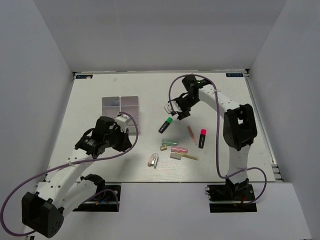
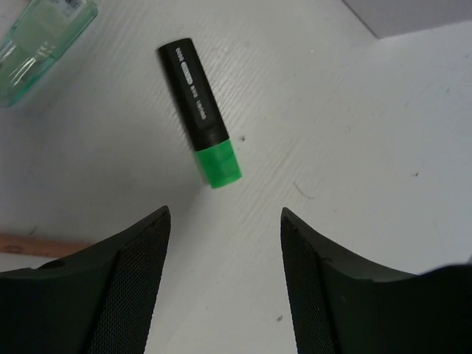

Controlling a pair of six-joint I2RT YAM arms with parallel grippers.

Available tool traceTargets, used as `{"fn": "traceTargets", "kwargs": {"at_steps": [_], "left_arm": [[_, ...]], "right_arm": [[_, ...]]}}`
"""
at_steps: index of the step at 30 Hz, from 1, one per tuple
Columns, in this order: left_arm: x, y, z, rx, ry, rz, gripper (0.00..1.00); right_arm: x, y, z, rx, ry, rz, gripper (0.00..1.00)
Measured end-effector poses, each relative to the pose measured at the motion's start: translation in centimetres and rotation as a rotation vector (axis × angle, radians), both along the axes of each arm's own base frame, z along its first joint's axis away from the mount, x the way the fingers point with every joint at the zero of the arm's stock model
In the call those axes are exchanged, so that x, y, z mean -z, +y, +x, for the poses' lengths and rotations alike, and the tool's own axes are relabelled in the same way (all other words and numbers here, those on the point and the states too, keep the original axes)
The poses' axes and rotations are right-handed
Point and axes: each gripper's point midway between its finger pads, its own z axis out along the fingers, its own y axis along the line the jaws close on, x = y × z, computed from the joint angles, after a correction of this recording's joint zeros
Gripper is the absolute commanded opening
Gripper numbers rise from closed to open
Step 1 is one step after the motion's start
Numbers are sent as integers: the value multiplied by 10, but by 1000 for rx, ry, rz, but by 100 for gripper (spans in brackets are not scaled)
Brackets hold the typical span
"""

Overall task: Sort the stationery into containers
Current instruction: Grab a piece of stationery with the right arm

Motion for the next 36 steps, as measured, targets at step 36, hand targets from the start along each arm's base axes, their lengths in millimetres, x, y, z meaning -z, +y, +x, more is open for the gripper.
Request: {"fn": "traceTargets", "kwargs": {"at_steps": [36], "left_arm": [[-38, 7, 3, -3, -211, -49, 68]], "right_arm": [[83, 63, -43, -407, -64, -399, 52]]}}
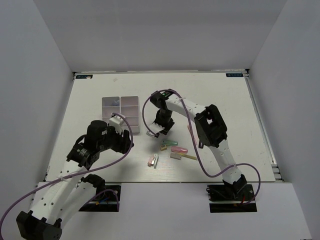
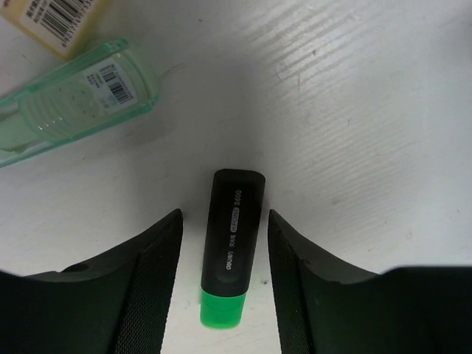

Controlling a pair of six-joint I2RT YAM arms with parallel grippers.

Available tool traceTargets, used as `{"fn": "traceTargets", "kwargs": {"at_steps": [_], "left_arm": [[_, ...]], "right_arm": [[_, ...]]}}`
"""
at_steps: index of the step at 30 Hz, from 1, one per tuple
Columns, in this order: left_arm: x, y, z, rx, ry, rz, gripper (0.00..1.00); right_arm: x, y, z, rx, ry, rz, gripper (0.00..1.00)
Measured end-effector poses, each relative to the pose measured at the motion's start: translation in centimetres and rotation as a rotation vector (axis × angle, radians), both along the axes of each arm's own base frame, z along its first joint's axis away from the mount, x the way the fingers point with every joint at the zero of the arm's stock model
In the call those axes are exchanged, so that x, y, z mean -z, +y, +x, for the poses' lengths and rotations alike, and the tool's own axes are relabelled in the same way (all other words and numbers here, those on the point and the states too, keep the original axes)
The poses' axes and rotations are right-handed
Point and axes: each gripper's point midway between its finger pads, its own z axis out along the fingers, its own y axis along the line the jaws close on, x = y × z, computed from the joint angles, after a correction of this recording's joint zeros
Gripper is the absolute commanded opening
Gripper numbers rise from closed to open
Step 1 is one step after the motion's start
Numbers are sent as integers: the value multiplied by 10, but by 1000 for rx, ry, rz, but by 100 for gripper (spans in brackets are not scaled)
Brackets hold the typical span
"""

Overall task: Sort the stationery into containers
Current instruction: Grab a piece of stationery with the right arm, then place the stationery into the container

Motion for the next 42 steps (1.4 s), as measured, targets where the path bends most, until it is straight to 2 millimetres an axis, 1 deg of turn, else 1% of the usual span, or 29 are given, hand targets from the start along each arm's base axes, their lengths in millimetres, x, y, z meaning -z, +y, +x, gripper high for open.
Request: {"fn": "traceTargets", "kwargs": {"at_steps": [1, 5, 7, 8, 13, 15, 17, 18, 19, 21, 24, 30, 32, 35, 39, 42], "left_arm": [[-1, 0, 0, 0, -4, -2, 68], [-4, 1, -1, -2, -25, -9, 68], [-6, 2, -1, -6, -35, -10, 68], [-7, 2, -1, -8, -41, -11, 68], [-13, 4, 0, -20, -75, -18, 70], [-14, 5, 0, -22, -85, -21, 70], [-15, 6, 0, -25, -94, -22, 70], [-14, 6, 0, -28, -95, -20, 70], [-13, 7, 0, -31, -94, -18, 70], [-13, 8, 1, -39, -98, -14, 70], [-12, 11, 2, -55, -106, -6, 70], [-7, 21, 7, -106, -129, 20, 70], [-6, 24, 8, -122, -140, 25, 70], [-8, 28, 9, -144, -166, 28, 71], [-11, 33, 12, -173, -202, 28, 71], [-14, 36, 14, -195, -226, 29, 71]], "right_arm": [[0, -1, 0, -9, -6, -16, 48], [3, -7, -2, -45, -26, -97, 45], [3, -7, -2, -65, -39, -126, 42], [3, -8, -1, -71, -49, -137, 38], [3, -12, 2, -77, -86, -188, 24], [4, -15, 2, -57, -93, -205, 17], [4, -17, 2, -31, -103, -215, 13], [4, -18, 1, -12, -105, -222, 7], [4, -19, 1, 7, -108, -227, 5], [3, -20, 0, 70, -101, -228, 0], [2, -19, -1, 207, -74, -220, 0], [-3, -10, -6, 588, 44, -143, 0], [-13, -7, -10, 683, 77, -112, 0], [-36, 6, -7, 791, 102, -29, 0], [-71, 21, 2, 901, 121, 89, 0], [-99, 32, 15, 966, 127, 206, 0]]}}
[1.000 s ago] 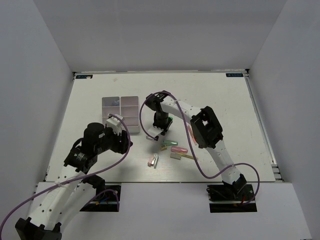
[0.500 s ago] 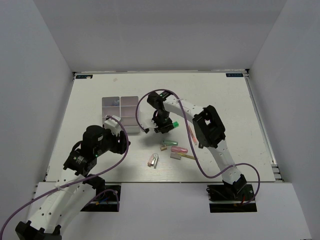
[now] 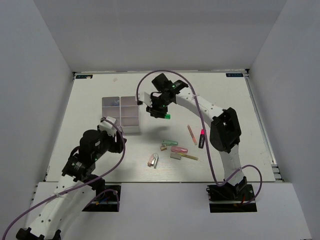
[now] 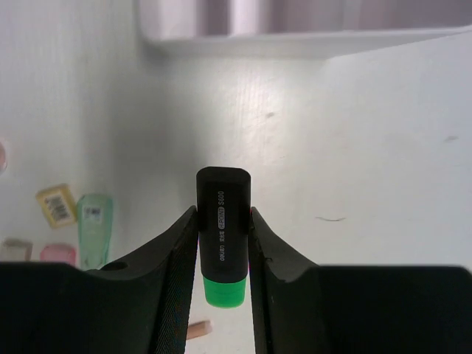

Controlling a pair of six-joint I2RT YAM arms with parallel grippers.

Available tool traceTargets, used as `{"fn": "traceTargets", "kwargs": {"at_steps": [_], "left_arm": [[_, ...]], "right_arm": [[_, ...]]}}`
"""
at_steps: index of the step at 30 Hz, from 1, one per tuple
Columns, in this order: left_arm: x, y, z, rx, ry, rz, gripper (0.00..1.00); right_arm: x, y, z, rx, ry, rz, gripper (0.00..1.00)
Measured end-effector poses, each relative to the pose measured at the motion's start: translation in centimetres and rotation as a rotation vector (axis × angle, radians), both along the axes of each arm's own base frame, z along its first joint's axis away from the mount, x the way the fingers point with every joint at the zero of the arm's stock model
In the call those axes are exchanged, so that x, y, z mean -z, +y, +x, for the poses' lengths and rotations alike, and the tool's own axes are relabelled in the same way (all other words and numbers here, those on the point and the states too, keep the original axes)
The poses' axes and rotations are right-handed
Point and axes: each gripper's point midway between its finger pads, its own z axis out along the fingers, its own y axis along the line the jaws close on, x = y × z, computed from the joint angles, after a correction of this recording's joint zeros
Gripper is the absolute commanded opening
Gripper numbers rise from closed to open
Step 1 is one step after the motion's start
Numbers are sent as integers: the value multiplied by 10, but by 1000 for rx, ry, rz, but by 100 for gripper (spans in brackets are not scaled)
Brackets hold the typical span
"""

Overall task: Sort the stationery into containers
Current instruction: Place the stationery into the container

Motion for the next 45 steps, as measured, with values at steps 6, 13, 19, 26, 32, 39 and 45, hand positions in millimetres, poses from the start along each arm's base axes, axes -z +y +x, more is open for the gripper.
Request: {"fn": "traceTargets", "kwargs": {"at_steps": [6, 13, 19, 26, 32, 39, 45], "left_arm": [[1, 9, 4, -54, -25, 12, 71], [-3, 24, 9, -140, -79, 21, 72], [-7, 31, 11, -183, -109, 22, 72], [-9, 35, 12, -200, -121, 23, 72], [-13, 35, 12, -202, -138, 14, 72], [-13, 35, 11, -202, -138, 14, 72], [-13, 35, 11, -204, -137, 11, 73]], "right_arm": [[-67, 37, 39, 117, -112, 256, 0], [-125, 87, 72, 217, -171, 566, 0], [-153, 130, 93, 271, -94, 798, 0], [-130, 152, 91, 294, 69, 858, 0], [-128, 158, 86, 284, 111, 881, 0], [-131, 160, 85, 268, 105, 898, 0], [-114, 160, 83, 255, 111, 879, 0]]}}
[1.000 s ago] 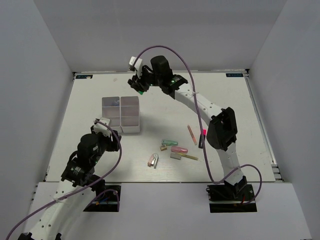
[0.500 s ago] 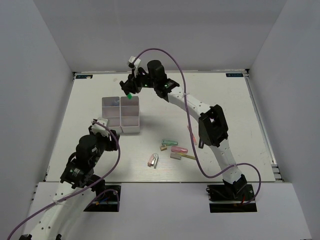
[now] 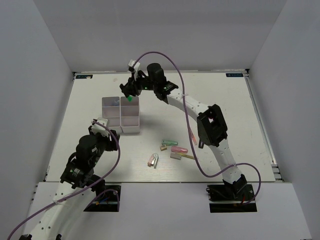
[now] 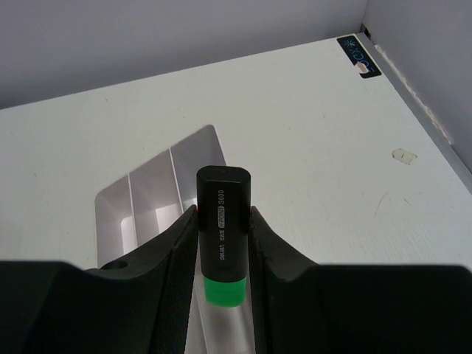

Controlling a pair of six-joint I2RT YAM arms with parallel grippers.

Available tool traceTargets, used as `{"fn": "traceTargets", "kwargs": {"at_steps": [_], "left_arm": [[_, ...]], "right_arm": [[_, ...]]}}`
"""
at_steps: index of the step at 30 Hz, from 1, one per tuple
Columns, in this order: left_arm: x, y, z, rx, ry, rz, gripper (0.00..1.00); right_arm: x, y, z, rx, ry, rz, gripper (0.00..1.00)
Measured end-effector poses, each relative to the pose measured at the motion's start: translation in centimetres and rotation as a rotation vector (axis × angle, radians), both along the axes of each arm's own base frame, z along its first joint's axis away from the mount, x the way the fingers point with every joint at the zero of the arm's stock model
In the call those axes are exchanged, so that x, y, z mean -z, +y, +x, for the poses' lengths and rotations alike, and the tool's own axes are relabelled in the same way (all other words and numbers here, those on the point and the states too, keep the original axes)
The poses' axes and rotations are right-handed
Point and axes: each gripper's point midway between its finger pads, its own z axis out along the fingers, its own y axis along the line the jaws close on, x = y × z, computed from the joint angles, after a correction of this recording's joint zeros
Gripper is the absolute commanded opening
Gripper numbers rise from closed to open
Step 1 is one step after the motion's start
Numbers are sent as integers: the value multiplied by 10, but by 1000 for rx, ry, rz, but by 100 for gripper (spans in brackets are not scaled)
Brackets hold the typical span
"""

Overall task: Sort the stationery into containers
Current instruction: Place the stationery into the container

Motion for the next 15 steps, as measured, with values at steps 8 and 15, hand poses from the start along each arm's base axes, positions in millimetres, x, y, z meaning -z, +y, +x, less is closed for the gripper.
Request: {"fn": "traceTargets", "kwargs": {"at_steps": [8, 15], "left_arm": [[0, 0, 0, -1, -1, 0, 73], [-1, 0, 0, -2, -4, -2, 73]], "right_arm": [[26, 1, 4, -6, -13, -38, 0], [39, -2, 5, -11, -29, -62, 40]]}}
